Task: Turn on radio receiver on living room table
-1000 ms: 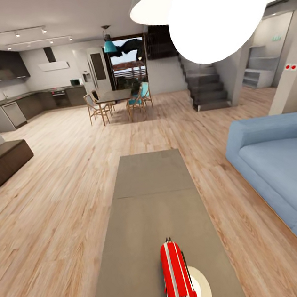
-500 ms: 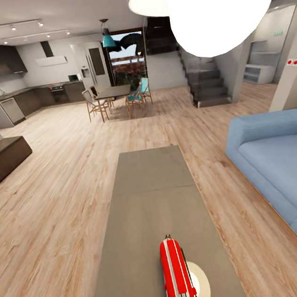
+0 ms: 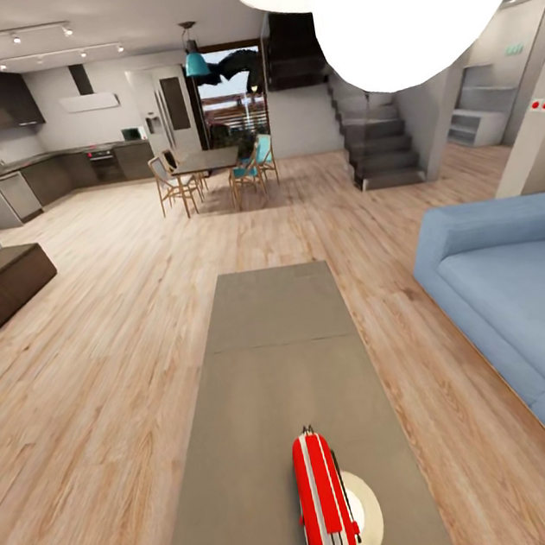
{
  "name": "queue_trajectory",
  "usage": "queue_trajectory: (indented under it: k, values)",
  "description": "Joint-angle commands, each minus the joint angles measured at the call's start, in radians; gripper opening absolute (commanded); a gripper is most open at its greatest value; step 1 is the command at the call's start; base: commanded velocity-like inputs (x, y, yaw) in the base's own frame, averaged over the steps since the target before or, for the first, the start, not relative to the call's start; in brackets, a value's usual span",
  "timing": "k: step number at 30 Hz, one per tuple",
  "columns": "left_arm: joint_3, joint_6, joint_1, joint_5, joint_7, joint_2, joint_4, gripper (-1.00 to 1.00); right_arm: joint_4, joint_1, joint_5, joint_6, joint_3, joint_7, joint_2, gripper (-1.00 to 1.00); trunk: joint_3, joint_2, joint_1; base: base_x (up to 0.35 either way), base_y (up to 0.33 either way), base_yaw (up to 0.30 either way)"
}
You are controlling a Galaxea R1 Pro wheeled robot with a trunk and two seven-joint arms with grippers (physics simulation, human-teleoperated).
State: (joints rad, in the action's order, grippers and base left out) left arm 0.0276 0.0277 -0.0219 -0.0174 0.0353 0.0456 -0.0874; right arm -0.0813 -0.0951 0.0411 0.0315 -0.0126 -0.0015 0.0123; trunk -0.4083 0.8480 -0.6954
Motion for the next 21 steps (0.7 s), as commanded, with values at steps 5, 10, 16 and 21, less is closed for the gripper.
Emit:
queue_trajectory:
  k: [5, 10, 16, 21]
  values:
    - [0.0, 0.0, 0.0, 0.0, -0.001, 0.0, 0.0, 1.0, 0.0, 0.0, 0.004, 0.003, -0.004, 0.0, 0.0, 1.0, -0.008, 0.0, 0.0, 0.0, 0.0, 0.0]
    - [0.0, 0.0, 0.0, -0.001, -0.001, 0.0, 0.0, 1.0, 0.0, 0.0, 0.007, 0.004, -0.006, -0.005, 0.0, 1.0, -0.016, 0.0, 0.0, 0.0, 0.0, 0.0]
    - [0.0, 0.0, 0.0, -0.001, -0.001, 0.0, 0.0, 1.0, 0.0, 0.0, 0.008, 0.004, -0.007, -0.007, 0.0, 1.0, -0.026, 0.0, 0.0, 0.0, 0.0, 0.0]
    - [0.0, 0.0, 0.0, -0.001, -0.001, 0.0, 0.0, 1.0, 0.0, 0.0, 0.008, 0.004, -0.008, -0.007, 0.0, 1.0, -0.034, 0.0, 0.0, 0.0, 0.0, 0.0]
